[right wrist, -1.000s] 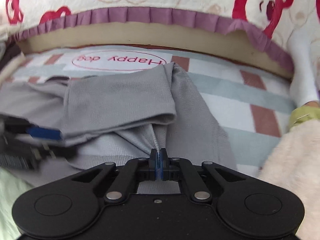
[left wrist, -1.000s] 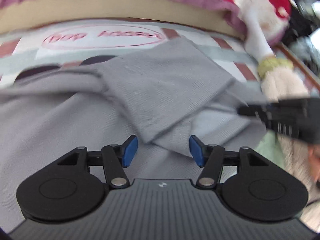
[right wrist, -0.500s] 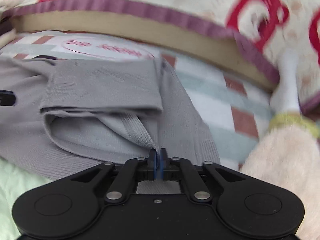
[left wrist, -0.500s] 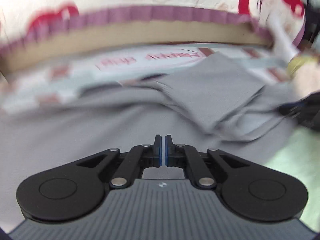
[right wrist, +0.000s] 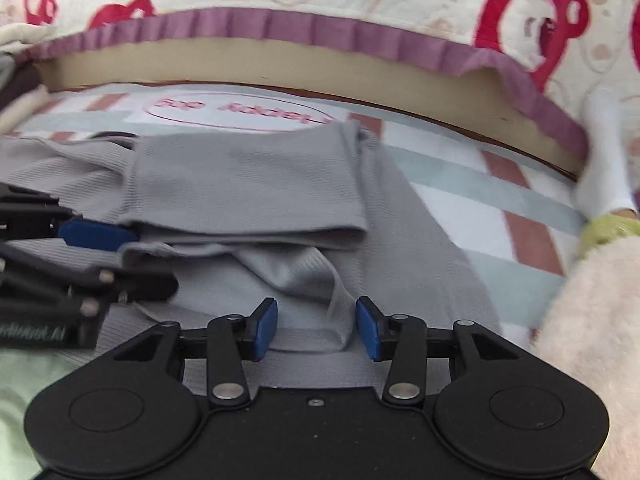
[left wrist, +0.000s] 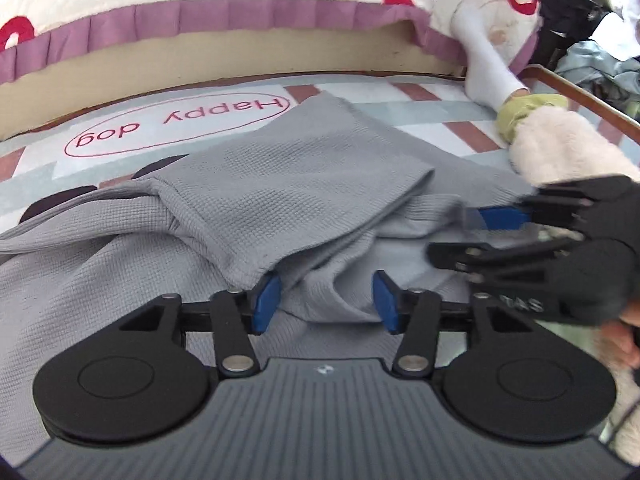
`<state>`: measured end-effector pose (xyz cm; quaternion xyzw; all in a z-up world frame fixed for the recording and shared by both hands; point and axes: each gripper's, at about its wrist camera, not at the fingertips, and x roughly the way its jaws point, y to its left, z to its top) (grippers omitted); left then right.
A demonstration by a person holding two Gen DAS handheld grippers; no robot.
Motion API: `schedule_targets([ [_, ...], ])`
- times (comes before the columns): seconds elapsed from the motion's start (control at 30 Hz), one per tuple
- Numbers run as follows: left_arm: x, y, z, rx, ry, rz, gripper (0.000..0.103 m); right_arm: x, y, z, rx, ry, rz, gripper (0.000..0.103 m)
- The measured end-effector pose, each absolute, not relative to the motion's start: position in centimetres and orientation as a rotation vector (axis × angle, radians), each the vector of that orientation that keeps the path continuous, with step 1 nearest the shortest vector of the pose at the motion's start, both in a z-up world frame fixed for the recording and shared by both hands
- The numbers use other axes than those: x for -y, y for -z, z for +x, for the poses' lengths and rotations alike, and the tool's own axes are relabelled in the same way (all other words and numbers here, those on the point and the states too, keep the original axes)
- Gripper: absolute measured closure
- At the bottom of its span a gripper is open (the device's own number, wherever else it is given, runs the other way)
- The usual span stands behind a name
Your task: Fold clothes
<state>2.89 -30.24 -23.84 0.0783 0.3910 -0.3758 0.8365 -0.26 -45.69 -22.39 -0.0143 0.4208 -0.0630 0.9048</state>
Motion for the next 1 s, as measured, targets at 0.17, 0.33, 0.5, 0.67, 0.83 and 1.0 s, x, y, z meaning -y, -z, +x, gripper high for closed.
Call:
schedule_targets([
  [0.17, 26.5, 21.6, 2.6, -0.774, 0.766, 0.044, 0.1, 47.8, 21.6, -0.8, -0.863, 0.173, 0.06, 0.103],
  [0.33, 25.5, 21.9, 1.6, -0.805, 0.747, 0.039, 0.098, 49.0, 21.4, -1.1, -0.865, 0.206, 0.124, 0.095],
  [0.5, 24.4, 23.5, 2.7, -0.975, 0.719, -0.022, 0.097, 49.1, 21.3, -1.1, -0.877, 0.213, 0.132, 0.084],
  [0.67, 22.8, 23.1, 3.2, -1.016, 0.694, -0.047, 0.097, 48.0, 21.2, -0.9, -1.001, 0.08, 0.072, 0.084],
  [0.83, 20.6, 23.6, 4.6, -1.114, 0.752, -0.168, 0.068, 48.5, 19.4, -0.7, -1.043, 0.049, 0.06, 0.061],
  [1.0, 17.7, 22.9, 7.7, -1.055, 0.731, -0.4, 0.049, 52.3, 16.4, -0.4, -0.869, -0.1, 0.36, 0.038],
])
